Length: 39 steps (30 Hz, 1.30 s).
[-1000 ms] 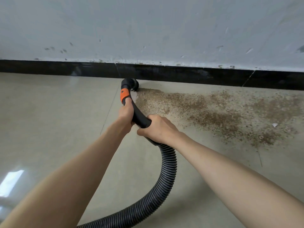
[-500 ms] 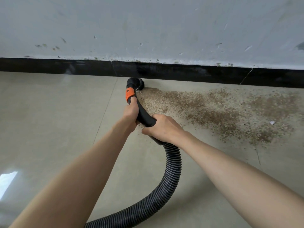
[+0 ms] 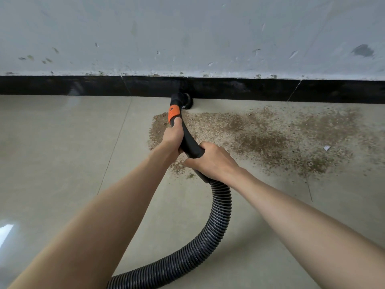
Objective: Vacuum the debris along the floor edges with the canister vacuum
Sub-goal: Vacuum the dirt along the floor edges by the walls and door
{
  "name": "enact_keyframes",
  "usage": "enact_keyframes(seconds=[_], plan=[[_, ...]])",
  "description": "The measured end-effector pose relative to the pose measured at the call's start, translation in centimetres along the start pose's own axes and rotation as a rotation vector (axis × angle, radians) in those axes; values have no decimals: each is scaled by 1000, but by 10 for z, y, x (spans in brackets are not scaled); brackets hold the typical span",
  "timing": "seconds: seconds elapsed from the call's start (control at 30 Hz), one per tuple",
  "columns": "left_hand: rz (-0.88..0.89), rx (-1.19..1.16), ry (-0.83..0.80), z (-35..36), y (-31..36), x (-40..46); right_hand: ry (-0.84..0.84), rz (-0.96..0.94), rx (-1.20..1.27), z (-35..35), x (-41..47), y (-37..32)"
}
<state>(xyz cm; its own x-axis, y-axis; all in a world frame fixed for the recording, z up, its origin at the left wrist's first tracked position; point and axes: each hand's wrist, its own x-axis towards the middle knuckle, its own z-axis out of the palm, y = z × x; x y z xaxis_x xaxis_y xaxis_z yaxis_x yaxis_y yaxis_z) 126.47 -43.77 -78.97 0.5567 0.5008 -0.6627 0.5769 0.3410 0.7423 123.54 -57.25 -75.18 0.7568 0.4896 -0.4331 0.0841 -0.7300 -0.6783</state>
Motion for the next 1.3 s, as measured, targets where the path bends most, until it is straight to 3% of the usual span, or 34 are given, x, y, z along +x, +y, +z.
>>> enact_keyframes(seconds=[0.37, 0.9, 1.3], plan=[[-6, -6, -157, 34, -4, -25, 118, 73, -66, -20, -33, 13], [8, -125, 156, -114, -12, -15, -106, -104, -71, 65, -18, -72], [-23, -66, 96, -84, -11, -24, -63, -50, -64, 51, -22, -52]])
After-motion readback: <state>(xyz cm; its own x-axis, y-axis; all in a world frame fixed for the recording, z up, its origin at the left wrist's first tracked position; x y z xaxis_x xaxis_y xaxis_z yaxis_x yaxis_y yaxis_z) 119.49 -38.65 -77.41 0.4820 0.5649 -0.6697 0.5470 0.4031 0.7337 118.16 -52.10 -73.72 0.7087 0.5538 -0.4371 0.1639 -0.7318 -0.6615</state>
